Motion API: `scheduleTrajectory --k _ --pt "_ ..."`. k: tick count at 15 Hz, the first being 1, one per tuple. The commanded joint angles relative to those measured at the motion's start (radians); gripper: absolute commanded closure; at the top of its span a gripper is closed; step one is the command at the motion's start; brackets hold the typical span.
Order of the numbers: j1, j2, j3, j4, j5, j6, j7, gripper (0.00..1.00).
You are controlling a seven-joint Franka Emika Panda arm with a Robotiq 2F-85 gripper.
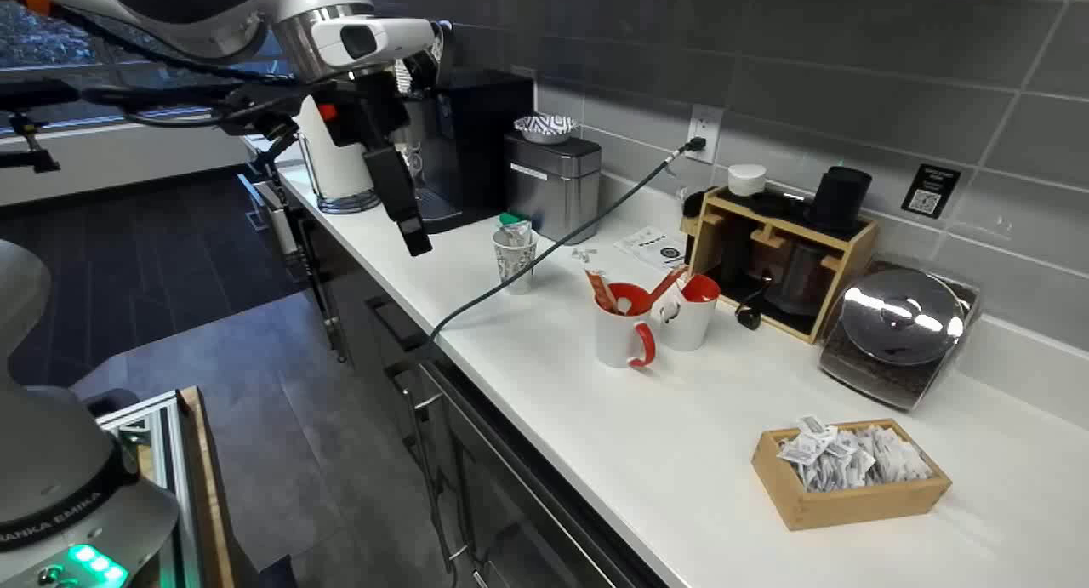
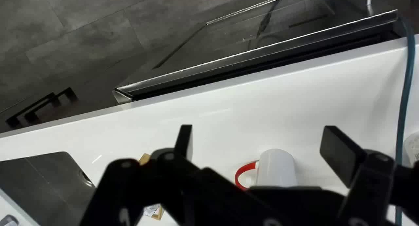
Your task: Move the orange object to the left cup
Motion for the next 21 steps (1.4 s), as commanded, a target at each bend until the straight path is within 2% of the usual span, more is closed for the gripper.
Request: scheduleTrajectory --k 1,4,5,9,14,20,21 --pt "0.019 0.001 -0.015 0.004 -0.010 -0.006 0.008 0.00" --pt "0.019 0.001 -0.015 0.004 -0.010 -0.006 0.008 0.00" --pt "0.002 0.028 0.005 0.035 0.014 -0.042 0.098 0.00" --pt "-0.021 0.171 0.015 0.181 0.037 -0.020 0.306 0.00" --pt "-0.013 0.338 0.030 0.355 0.033 -0.027 0.591 0.00" --pt "0.007 0.495 -0.018 0.430 0.018 -0.026 0.892 0.00" --pt "0.031 0.443 -0.023 0.393 0.008 -0.010 0.821 0.00"
